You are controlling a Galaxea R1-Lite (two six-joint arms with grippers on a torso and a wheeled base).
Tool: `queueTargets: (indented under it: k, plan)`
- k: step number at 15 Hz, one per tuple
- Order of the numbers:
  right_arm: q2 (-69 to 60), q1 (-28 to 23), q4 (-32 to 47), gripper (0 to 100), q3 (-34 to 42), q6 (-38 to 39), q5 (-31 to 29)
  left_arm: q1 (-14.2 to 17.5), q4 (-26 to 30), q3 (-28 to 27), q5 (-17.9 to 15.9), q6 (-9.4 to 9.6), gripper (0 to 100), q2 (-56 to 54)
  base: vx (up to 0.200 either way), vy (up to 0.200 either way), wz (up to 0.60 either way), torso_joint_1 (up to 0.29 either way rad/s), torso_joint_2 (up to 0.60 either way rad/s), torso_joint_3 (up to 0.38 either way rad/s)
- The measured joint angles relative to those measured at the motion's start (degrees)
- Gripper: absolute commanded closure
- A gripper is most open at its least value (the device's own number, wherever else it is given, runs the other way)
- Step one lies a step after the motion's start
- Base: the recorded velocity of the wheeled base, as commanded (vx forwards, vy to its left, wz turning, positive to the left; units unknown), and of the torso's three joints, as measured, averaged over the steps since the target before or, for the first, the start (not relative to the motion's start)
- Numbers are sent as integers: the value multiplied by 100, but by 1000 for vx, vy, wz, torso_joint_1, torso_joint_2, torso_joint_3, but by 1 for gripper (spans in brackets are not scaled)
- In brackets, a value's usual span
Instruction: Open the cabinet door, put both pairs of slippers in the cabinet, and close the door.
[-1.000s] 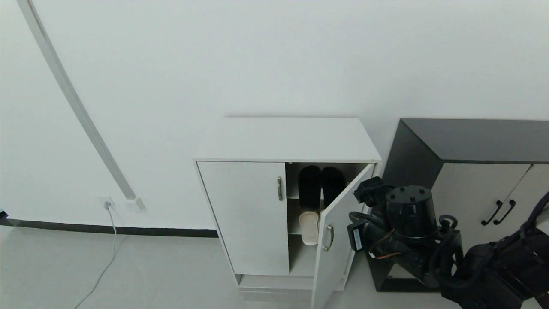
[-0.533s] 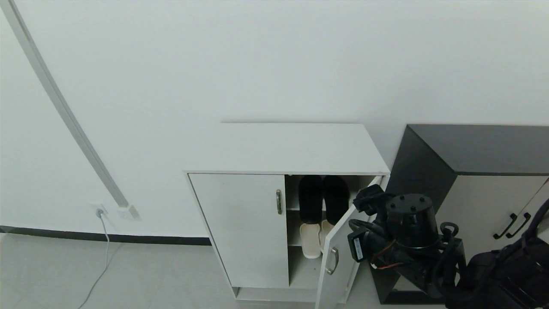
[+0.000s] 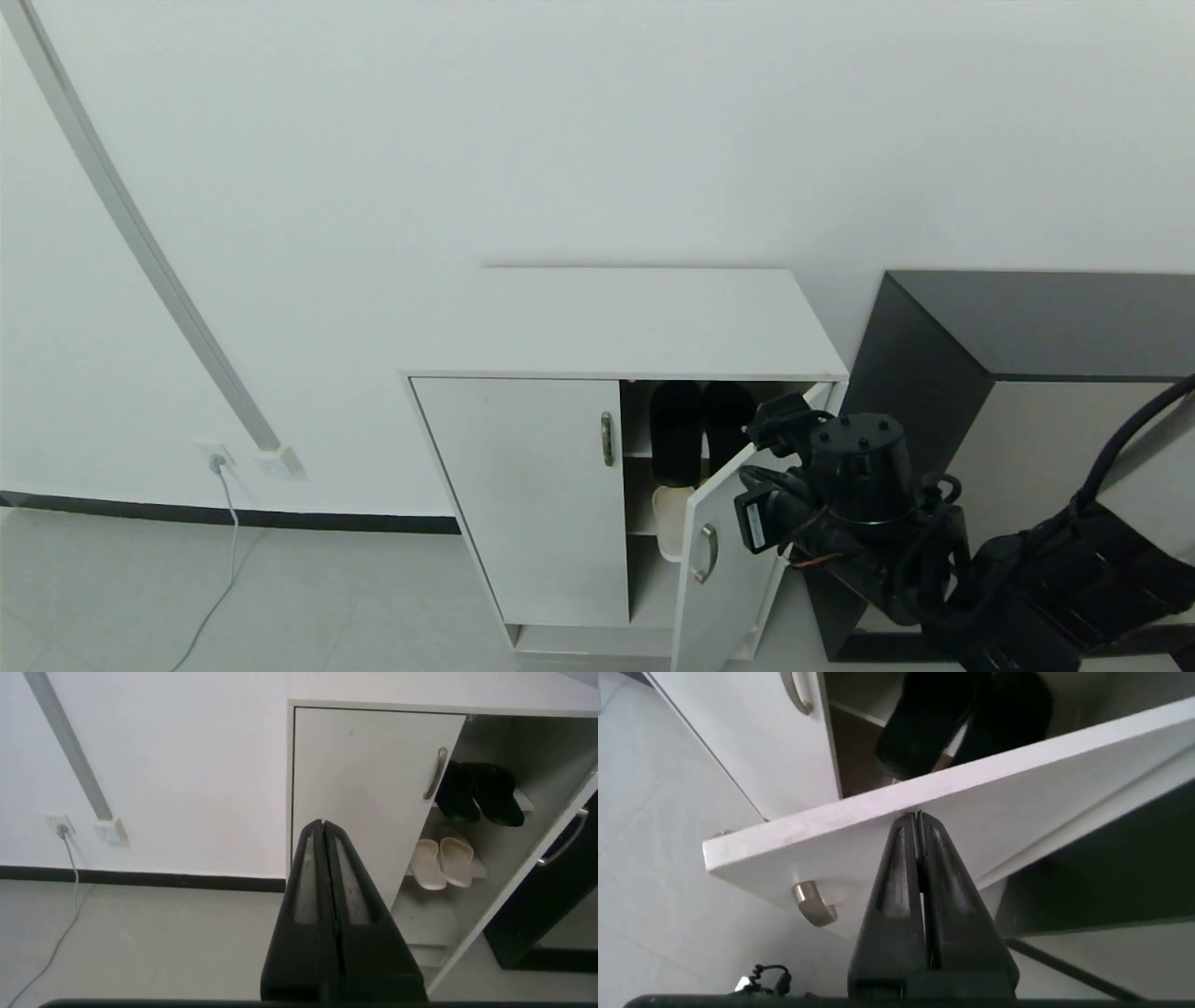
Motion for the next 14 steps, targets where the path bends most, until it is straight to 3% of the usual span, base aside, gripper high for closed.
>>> queueTargets:
  k: [14]
  plan:
    - [1290, -300, 39, 100, -1718, -17, 176, 0, 0, 0, 11, -6, 100, -1, 0, 0, 0, 0, 0, 0]
